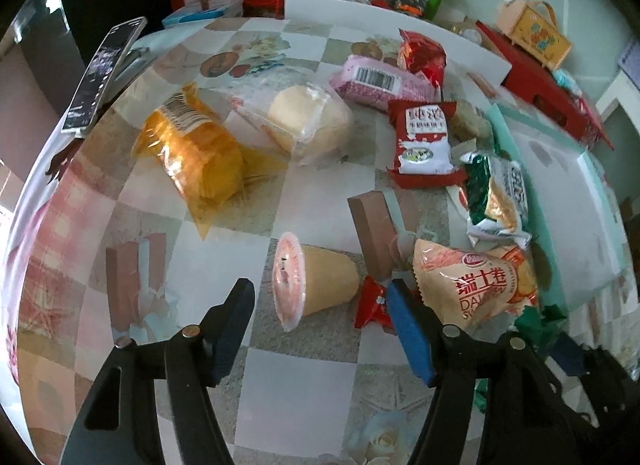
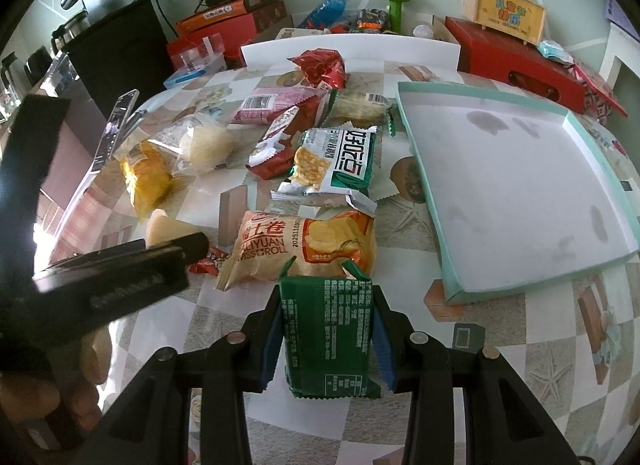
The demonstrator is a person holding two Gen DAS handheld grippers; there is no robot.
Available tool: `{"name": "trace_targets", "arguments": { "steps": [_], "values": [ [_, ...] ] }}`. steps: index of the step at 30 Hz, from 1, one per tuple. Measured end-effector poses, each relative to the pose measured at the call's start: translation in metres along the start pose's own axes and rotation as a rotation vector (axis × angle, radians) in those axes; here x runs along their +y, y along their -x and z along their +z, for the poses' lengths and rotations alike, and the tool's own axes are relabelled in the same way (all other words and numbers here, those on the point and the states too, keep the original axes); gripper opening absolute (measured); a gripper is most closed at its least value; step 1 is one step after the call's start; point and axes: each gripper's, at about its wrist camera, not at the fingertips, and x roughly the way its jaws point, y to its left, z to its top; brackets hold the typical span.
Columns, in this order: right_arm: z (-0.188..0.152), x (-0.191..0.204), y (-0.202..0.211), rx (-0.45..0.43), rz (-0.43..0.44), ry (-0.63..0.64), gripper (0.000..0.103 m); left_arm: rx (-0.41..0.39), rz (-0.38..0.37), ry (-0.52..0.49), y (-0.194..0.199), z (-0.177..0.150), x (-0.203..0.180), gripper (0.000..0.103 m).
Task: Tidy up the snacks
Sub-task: 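Lift green pack with right gripper while left gripper lifts the pudding cup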
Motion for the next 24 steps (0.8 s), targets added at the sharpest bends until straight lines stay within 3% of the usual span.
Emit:
{"name": "trace_targets", "arguments": {
  "steps": [6, 12, 14, 24],
  "values": [
    [0.000, -0.001, -0.003, 0.009, -0.007, -0.006, 0.042, -0.002, 0.029, 0.016, -0.008, 0.003, 0.004, 0.067],
    [0.000, -0.002, -0.006, 0.021, -0.010, -0.011, 0.042, 0.004, 0.061, 0.043, -0.010, 0.002, 0.012, 0.056],
    [0.000, -0.001, -0.006, 0.021, -0.011, -0.010, 0.042, 0.000, 0.058, 0.054, -0.008, 0.002, 0.016, 0.047],
    [0.002, -0.003, 0.009, -0.024, -0.001, -0.013, 0.042, -0.032, -0.004, 0.083, 0.010, -0.003, 0.026, 0.040]
  ]
}}
